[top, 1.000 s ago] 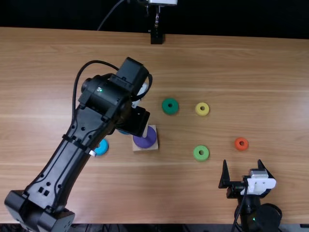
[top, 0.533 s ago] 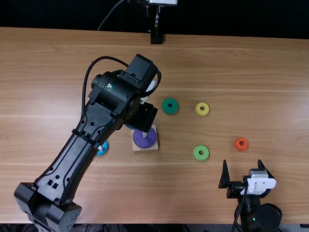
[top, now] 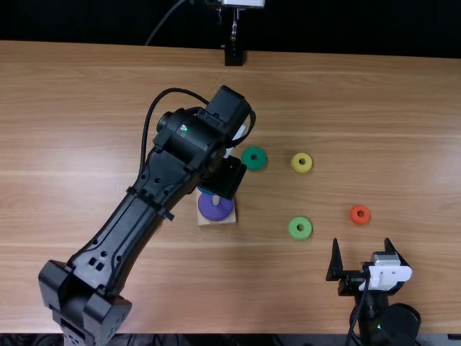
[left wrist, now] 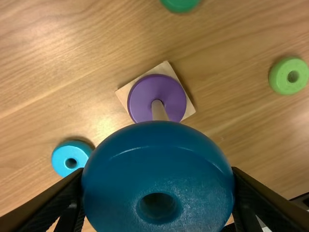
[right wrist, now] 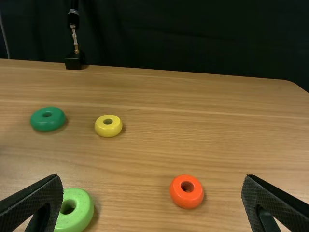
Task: Build the Hanoi tower: stack the rings onto the peg from bottom to top in this color order: purple, dark blue, light blue, dark green, light green, yellow, orange.
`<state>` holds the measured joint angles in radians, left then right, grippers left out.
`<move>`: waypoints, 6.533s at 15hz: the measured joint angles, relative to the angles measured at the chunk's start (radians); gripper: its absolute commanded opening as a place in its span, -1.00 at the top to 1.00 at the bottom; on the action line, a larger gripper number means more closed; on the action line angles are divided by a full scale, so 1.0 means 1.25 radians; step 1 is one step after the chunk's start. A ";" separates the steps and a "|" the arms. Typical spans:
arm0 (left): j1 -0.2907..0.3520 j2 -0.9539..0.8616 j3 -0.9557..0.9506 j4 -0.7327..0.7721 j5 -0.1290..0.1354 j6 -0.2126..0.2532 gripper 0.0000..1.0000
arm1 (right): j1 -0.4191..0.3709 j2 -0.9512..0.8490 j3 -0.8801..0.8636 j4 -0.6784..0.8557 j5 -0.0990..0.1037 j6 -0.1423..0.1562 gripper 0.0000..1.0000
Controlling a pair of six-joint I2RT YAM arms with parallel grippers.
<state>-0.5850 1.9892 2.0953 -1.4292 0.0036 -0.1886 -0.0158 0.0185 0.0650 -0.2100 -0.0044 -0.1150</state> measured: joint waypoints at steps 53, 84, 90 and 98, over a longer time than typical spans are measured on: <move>0.291 -0.461 -0.845 0.490 0.000 0.106 -1.00 | 0.000 0.000 0.000 0.000 0.001 0.000 -1.00; 0.258 -0.178 -0.843 0.632 -0.002 0.148 1.00 | 0.000 0.000 0.000 0.000 0.001 0.000 -1.00; 0.258 -0.186 -0.712 0.426 0.001 0.147 1.00 | 0.000 0.000 0.000 0.000 0.000 0.000 -1.00; 0.258 -0.195 -0.301 -0.007 0.030 0.126 1.00 | 0.000 0.000 0.000 0.000 0.001 0.000 -1.00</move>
<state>-0.2619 1.7454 1.7187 -1.4376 0.0414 -0.0311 -0.0154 0.0185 0.0654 -0.2096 -0.0032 -0.1146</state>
